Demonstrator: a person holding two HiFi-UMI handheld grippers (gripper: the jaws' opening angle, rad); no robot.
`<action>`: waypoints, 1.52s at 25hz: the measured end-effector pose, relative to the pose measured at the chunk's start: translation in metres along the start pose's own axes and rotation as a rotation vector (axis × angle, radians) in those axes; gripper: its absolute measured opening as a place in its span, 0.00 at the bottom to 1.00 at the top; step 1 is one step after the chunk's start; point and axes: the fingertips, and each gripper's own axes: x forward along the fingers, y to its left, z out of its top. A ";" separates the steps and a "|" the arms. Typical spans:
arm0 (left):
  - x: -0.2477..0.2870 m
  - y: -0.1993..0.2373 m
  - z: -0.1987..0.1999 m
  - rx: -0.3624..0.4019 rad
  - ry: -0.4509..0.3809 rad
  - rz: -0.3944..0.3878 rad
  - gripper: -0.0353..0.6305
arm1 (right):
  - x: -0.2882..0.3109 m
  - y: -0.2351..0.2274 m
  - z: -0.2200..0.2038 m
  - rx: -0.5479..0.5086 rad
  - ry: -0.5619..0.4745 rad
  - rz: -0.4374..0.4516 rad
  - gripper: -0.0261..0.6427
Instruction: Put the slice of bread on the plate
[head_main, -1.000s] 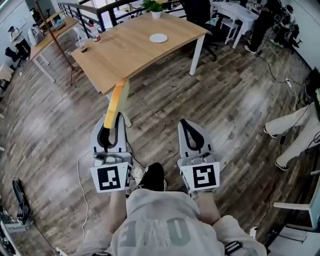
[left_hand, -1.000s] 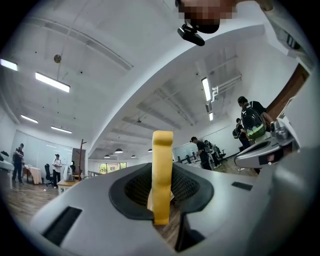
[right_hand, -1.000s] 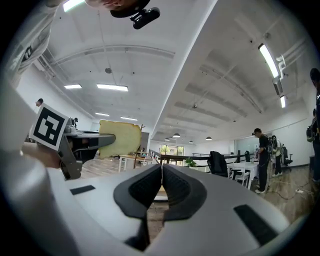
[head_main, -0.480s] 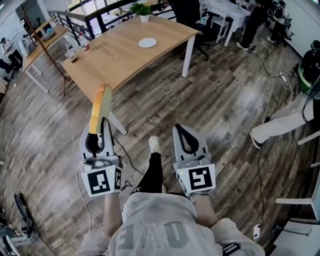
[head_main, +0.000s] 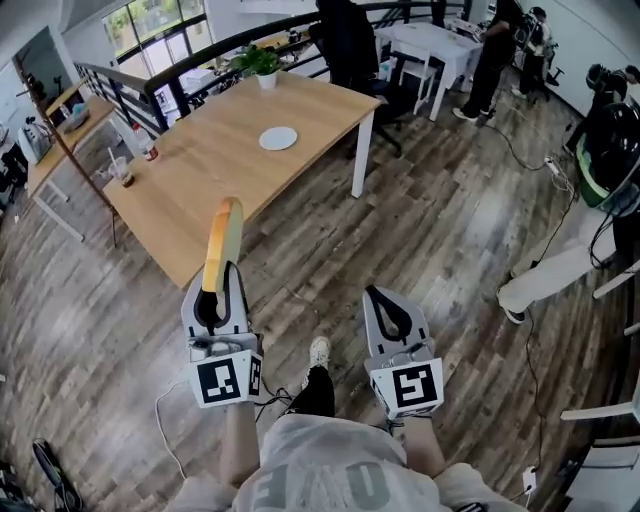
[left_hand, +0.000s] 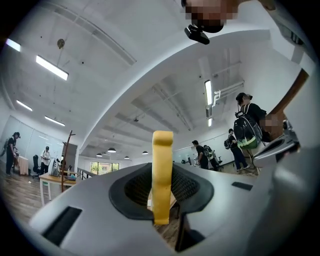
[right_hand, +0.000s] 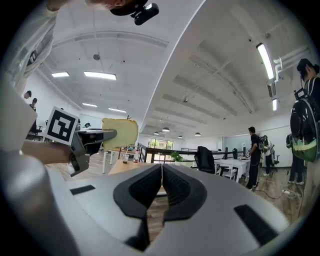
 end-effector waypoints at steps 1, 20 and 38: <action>0.012 0.002 -0.008 -0.002 0.011 -0.005 0.19 | 0.012 -0.006 -0.004 -0.006 0.010 -0.006 0.07; 0.244 0.095 -0.088 -0.068 0.023 0.051 0.19 | 0.277 -0.061 0.019 -0.049 0.050 0.130 0.07; 0.370 0.081 -0.104 -0.001 0.008 0.034 0.19 | 0.420 -0.124 0.015 0.001 -0.041 0.239 0.07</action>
